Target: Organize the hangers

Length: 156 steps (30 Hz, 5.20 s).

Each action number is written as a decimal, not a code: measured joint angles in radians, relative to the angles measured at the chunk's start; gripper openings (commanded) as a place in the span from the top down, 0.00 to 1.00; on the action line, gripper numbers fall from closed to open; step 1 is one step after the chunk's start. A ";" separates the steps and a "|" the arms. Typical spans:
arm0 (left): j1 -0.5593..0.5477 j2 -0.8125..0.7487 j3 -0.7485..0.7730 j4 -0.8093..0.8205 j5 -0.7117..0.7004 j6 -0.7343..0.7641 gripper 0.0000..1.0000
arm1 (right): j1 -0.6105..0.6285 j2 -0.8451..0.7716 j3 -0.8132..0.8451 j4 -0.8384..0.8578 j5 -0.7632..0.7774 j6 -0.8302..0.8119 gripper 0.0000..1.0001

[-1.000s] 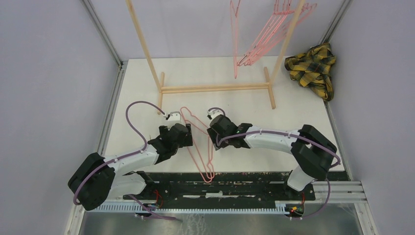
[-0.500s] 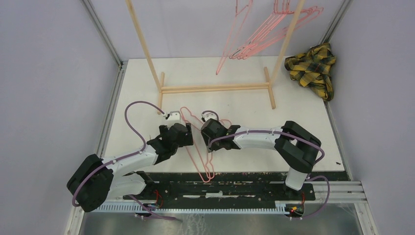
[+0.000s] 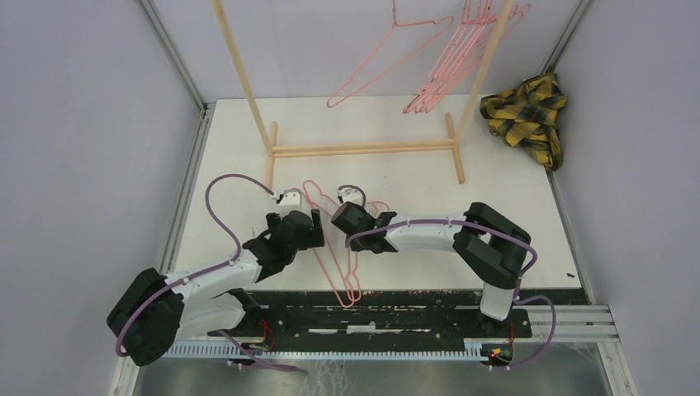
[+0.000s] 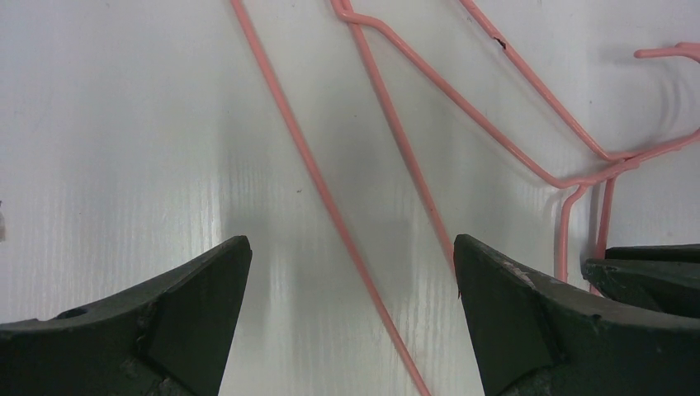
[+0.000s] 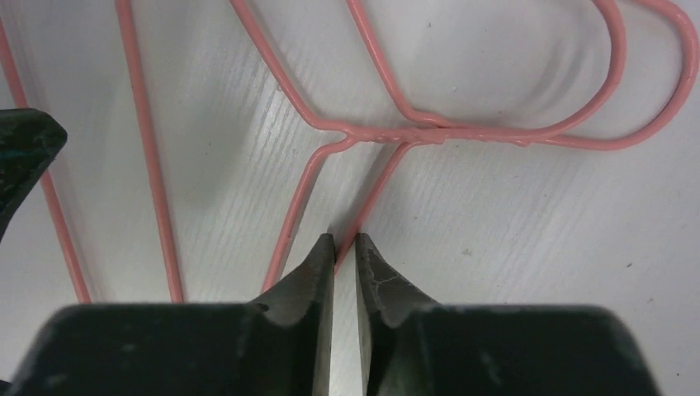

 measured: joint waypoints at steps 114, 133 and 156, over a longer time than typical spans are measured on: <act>0.043 -0.282 -0.006 -0.026 0.078 -0.021 0.01 | 0.029 -0.359 -0.065 0.031 0.228 -0.243 0.99; 0.043 -0.354 0.003 -0.004 0.108 -0.020 0.01 | 0.020 -0.304 0.108 0.113 0.420 -0.544 0.99; 0.043 -0.366 0.004 -0.061 0.097 -0.019 0.01 | -0.147 0.013 0.850 0.359 0.425 -1.018 0.99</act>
